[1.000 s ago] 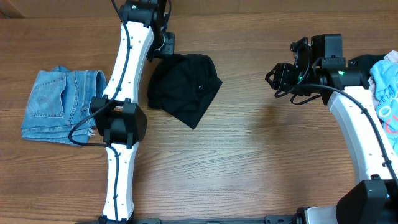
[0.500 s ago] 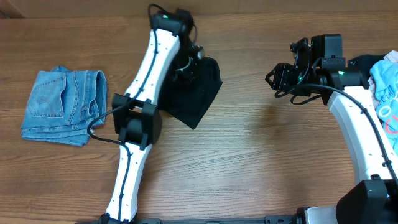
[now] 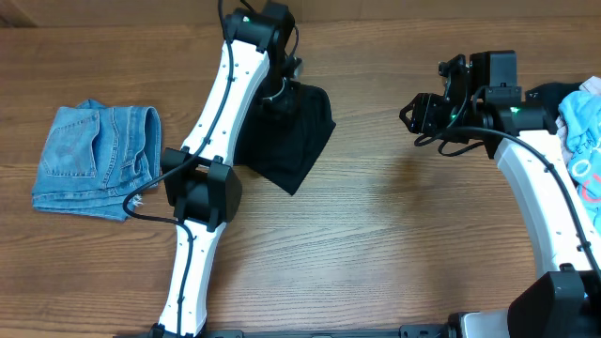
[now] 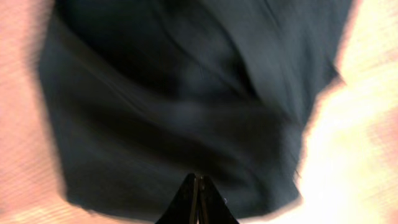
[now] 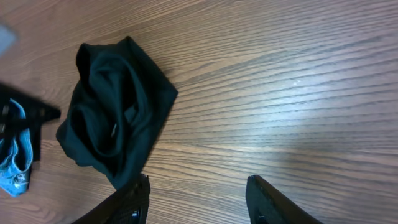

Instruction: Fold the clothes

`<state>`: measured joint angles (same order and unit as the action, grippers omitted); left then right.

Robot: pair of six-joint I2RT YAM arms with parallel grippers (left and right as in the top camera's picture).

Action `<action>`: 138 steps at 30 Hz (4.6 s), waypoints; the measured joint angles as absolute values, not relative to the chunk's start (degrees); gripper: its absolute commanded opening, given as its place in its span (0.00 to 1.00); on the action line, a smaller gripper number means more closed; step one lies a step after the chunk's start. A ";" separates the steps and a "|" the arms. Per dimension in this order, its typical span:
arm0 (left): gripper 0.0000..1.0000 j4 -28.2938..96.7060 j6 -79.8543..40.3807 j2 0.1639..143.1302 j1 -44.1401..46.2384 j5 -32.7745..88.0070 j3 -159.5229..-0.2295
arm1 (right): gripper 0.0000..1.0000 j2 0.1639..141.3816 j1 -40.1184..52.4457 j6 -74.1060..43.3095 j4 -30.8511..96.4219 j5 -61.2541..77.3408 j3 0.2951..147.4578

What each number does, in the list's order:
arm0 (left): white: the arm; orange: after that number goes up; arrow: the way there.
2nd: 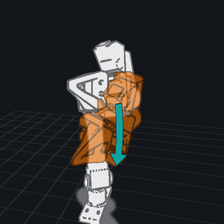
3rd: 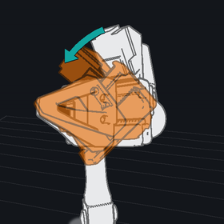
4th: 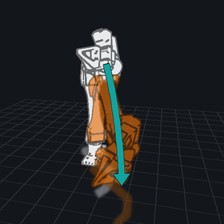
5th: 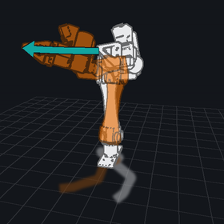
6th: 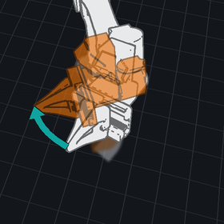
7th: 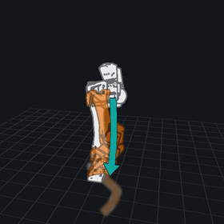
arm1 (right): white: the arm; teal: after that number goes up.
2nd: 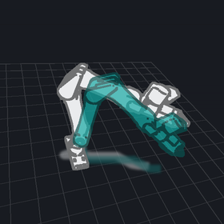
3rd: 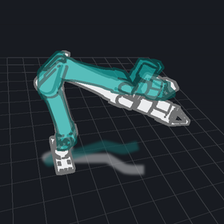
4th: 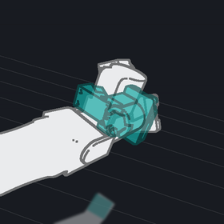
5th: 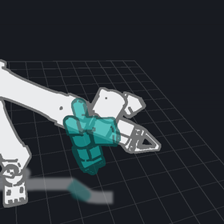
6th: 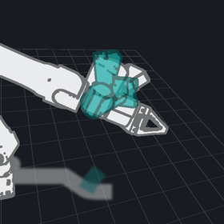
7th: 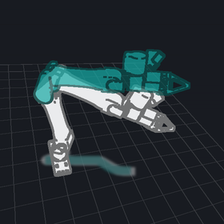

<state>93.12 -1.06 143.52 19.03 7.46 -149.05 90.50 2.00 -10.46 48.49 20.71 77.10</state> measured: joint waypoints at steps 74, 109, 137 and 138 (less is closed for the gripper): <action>0.04 75.79 7.11 124.07 19.16 18.28 -97.21 | 0.44 115.26 17.06 -15.62 14.02 29.80 77.01; 0.04 65.17 6.57 120.77 24.45 21.43 -91.83 | 0.52 117.05 11.60 -14.98 23.86 19.03 77.01; 0.95 72.34 5.41 122.83 7.81 21.08 -105.21 | 0.67 116.40 4.25 -13.43 36.29 29.15 77.03; 0.94 72.36 6.07 124.07 7.94 21.93 -104.64 | 0.66 116.40 4.01 -12.97 36.88 29.98 77.03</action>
<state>72.36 6.07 124.07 7.94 21.93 -104.64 116.40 4.01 -12.97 36.88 29.98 77.03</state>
